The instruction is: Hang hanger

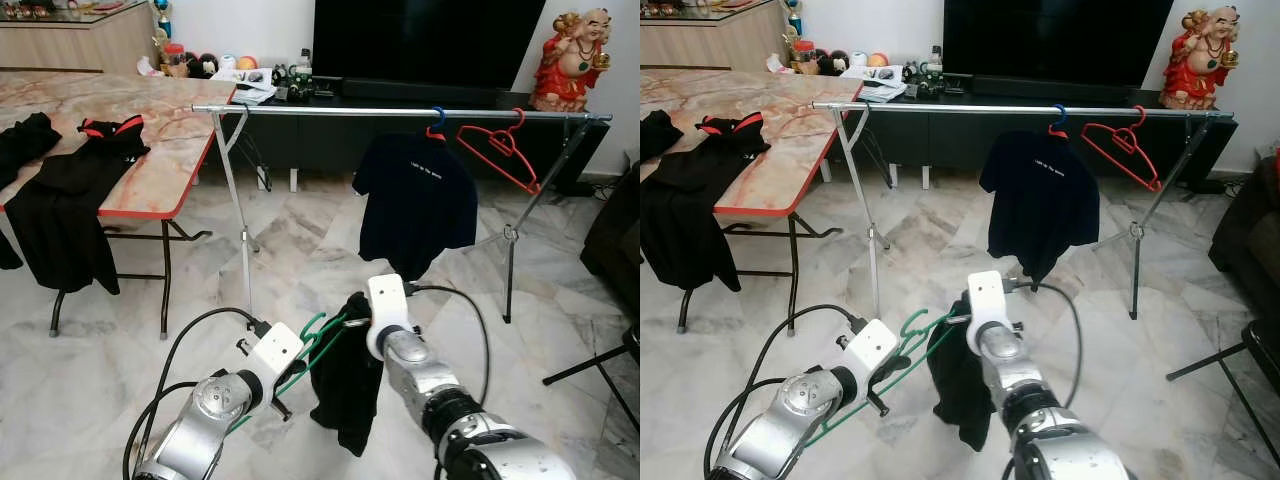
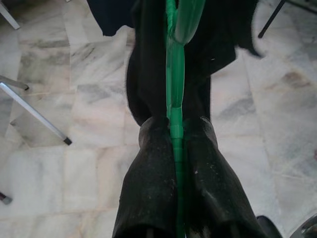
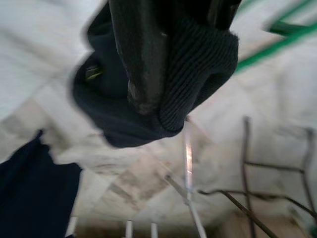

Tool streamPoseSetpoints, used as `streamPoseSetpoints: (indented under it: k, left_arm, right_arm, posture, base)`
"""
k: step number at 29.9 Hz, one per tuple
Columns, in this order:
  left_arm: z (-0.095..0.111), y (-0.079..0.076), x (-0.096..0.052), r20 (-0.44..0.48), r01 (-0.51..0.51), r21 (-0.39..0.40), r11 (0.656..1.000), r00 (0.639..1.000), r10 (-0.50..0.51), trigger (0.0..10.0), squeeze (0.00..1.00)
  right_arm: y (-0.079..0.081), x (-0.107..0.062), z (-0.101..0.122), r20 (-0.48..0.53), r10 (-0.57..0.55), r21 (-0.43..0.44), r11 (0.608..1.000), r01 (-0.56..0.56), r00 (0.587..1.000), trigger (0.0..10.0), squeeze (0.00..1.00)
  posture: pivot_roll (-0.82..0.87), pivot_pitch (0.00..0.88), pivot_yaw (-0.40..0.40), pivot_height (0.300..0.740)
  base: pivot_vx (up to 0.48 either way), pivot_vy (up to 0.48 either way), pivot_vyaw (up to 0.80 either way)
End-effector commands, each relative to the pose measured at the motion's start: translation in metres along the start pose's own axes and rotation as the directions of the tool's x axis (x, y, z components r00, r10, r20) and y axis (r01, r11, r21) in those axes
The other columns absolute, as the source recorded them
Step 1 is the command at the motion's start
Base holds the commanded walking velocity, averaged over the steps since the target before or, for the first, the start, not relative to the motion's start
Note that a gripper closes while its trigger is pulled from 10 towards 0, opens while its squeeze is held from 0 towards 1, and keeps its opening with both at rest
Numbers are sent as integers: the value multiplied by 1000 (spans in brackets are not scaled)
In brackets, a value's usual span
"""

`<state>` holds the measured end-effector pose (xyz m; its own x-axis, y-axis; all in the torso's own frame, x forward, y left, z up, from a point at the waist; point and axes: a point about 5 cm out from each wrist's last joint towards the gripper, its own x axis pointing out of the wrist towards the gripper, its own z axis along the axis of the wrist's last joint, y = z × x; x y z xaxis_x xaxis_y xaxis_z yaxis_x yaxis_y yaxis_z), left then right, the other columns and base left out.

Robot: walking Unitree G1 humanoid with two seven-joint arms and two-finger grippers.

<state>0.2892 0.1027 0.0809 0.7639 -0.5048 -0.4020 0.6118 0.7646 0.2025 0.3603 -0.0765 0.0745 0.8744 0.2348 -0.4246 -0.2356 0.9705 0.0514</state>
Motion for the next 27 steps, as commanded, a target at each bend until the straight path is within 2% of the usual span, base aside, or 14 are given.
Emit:
streamPoseSetpoints:
  k: [1,4,6,9,11,14,15,17,18,19,20,21,24,27]
  left_arm:
    - [19,-5,0,91,54,-9,999,994,-53,10000,0]
    - [18,-12,0,96,106,-29,994,990,-103,10000,0]
    - [18,-17,-1,102,139,-44,989,986,-134,10000,0]
    - [18,-25,-2,108,204,-64,977,975,-196,10000,0]
    - [18,-27,-2,112,225,-68,972,970,-216,10000,0]
    - [18,-28,-3,114,229,-70,971,969,-220,10000,0]
    - [19,-27,-3,126,222,-81,972,969,-211,10000,0]
    - [20,-26,-3,138,220,-94,971,969,-206,10000,0]
    - [20,-26,-3,139,220,-91,971,969,-206,10000,0]
    - [21,-25,-3,139,221,-89,971,968,-208,10000,0]
    - [21,-25,-4,139,222,-89,971,968,-209,10000,0]
    - [21,-25,-4,139,222,-89,971,968,-209,10000,0]
    - [19,-23,-4,130,213,-91,973,971,-201,10000,0]
    - [17,-23,-5,125,212,-91,973,972,-200,10000,0]
  right_arm:
    - [13,1,18,76,82,18,996,-84,994,10000,0]
    - [21,1,25,124,139,-7,990,-139,983,10000,0]
    - [28,-1,33,168,206,-60,978,-199,964,10000,0]
    - [33,-4,44,229,297,-209,945,-251,927,10000,0]
    - [32,-5,46,236,315,-266,931,-250,919,10000,0]
    - [23,-4,46,212,276,-377,908,-183,937,10000,0]
    - [14,-3,43,179,227,-412,901,-137,957,10000,0]
    - [5,-2,41,160,181,-421,902,-99,970,10000,0]
    - [-4,-2,40,154,128,-439,897,-48,980,10000,0]
    - [-21,-3,39,151,26,-466,884,48,988,10000,0]
    - [-26,-3,39,151,-2,-474,878,74,988,10000,0]
    - [-26,-3,39,151,-2,-474,878,74,988,10000,0]
    - [-46,-7,40,163,-71,-507,850,145,984,10000,0]
    - [-52,-8,40,169,-88,-518,839,165,982,10000,0]
  posture:
    - [228,0,-84,740]
    - [224,0,-82,740]
    - [224,0,-83,740]
    - [223,0,-83,740]
    - [224,0,-85,740]
    - [225,0,-86,740]
    - [223,0,-86,740]
    - [223,0,-86,740]
    - [223,0,-86,740]
    - [227,0,-87,740]
    - [227,0,-87,740]
    - [227,0,-87,740]
    - [224,0,-85,740]
    - [225,0,-85,740]
  base:
    - [0,0,0]
    - [0,0,0]
    - [0,0,0]
    - [0,0,0]
    - [0,0,0]
    - [0,0,0]
    - [0,0,0]
    - [0,0,0]
    - [0,0,0]
    - [0,0,0]
    - [0,0,0]
    - [0,0,0]
    - [0,0,0]
    - [0,0,0]
